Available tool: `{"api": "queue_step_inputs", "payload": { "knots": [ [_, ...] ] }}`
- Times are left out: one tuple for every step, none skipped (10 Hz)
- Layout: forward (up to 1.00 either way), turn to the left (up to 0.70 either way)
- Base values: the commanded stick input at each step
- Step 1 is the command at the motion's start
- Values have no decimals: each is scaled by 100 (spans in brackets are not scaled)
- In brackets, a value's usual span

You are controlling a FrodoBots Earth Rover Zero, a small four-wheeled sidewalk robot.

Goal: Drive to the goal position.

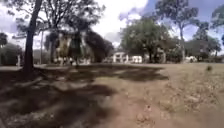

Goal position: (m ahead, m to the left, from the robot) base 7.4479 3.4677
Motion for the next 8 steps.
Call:
{"api": "queue_step_inputs", "payload": {
  "knots": [
    [70, 0],
    [70, 0],
    [70, 0],
    [70, 0],
    [70, 0],
    [70, 0],
    [70, 0],
    [70, 0]
  ]
}}
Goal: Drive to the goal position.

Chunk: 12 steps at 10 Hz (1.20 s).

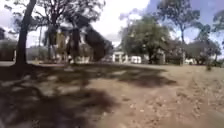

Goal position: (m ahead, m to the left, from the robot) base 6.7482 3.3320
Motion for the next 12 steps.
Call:
{"api": "queue_step_inputs", "payload": {
  "knots": [
    [70, 0],
    [70, 0],
    [70, 0],
    [70, 0],
    [70, 0],
    [70, 0],
    [70, 0],
    [70, 0],
    [70, 0],
    [70, 0],
    [70, 0],
    [70, 0]
  ]
}}
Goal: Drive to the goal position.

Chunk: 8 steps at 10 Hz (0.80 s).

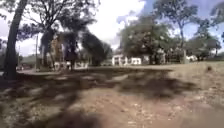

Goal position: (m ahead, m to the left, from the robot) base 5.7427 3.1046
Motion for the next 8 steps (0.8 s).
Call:
{"api": "queue_step_inputs", "payload": {
  "knots": [
    [70, 0],
    [70, 0],
    [70, 0],
    [70, 0],
    [70, 0],
    [70, 0],
    [70, 0],
    [70, 0]
  ]
}}
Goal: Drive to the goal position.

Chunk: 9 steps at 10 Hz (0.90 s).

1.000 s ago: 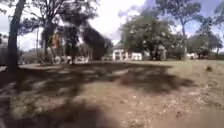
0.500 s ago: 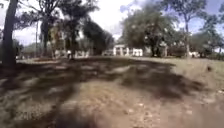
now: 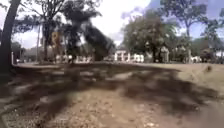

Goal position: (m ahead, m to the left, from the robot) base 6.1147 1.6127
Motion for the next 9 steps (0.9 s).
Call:
{"api": "queue_step_inputs", "payload": {
  "knots": [
    [70, 0],
    [70, 0],
    [70, 0],
    [70, 0],
    [70, 0],
    [70, 0],
    [70, 0],
    [70, 0],
    [70, 0]
  ]
}}
